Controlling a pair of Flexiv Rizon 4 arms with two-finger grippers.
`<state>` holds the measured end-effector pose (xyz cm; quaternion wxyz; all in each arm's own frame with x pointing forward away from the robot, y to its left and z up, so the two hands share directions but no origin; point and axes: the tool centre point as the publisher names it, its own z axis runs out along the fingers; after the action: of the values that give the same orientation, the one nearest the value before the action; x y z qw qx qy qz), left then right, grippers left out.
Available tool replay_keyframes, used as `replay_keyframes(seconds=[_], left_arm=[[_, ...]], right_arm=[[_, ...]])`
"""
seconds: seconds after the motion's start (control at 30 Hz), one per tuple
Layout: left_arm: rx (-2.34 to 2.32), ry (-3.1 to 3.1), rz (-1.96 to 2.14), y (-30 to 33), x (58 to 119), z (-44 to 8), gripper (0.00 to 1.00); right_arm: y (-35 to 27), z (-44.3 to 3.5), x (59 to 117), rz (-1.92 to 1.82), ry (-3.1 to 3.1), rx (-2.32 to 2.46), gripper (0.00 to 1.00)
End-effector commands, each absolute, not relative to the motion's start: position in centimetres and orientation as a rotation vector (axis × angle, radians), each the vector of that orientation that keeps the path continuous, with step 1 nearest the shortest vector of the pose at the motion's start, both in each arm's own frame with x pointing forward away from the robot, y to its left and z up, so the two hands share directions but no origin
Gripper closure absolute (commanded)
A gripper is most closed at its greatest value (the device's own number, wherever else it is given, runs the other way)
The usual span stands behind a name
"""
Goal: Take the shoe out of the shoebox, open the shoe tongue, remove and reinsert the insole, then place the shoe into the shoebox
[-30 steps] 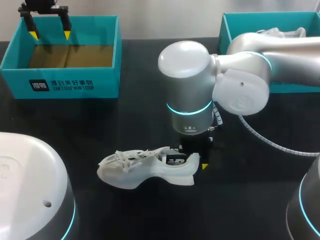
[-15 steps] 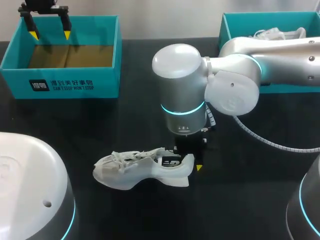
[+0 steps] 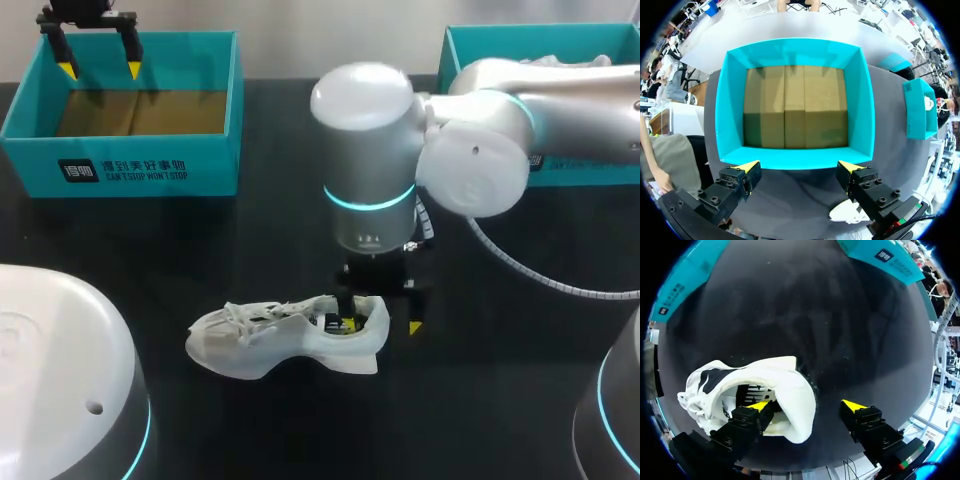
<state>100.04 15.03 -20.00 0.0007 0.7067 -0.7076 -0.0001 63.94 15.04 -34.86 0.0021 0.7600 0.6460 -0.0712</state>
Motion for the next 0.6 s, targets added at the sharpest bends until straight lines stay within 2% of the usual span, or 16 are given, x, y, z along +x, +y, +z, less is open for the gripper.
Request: replay_keyframes(seconds=[0.03,0.23,0.6], left_arm=[[2.22,-2.222,-0.001,15.0,100.0,-20.0,0.0],[2.22,-2.222,-0.001,15.0,100.0,-20.0,0.0],[2.22,-2.222,-0.001,15.0,100.0,-20.0,0.0]], right_arm=[[13.6,-31.7,63.1,-0.142,2.042,2.421,0.0],[12.7,-28.5,62.8,-0.101,2.254,2.315,0.0],[9.7,-24.2,63.0,0.339,2.656,2.024,0.0]])
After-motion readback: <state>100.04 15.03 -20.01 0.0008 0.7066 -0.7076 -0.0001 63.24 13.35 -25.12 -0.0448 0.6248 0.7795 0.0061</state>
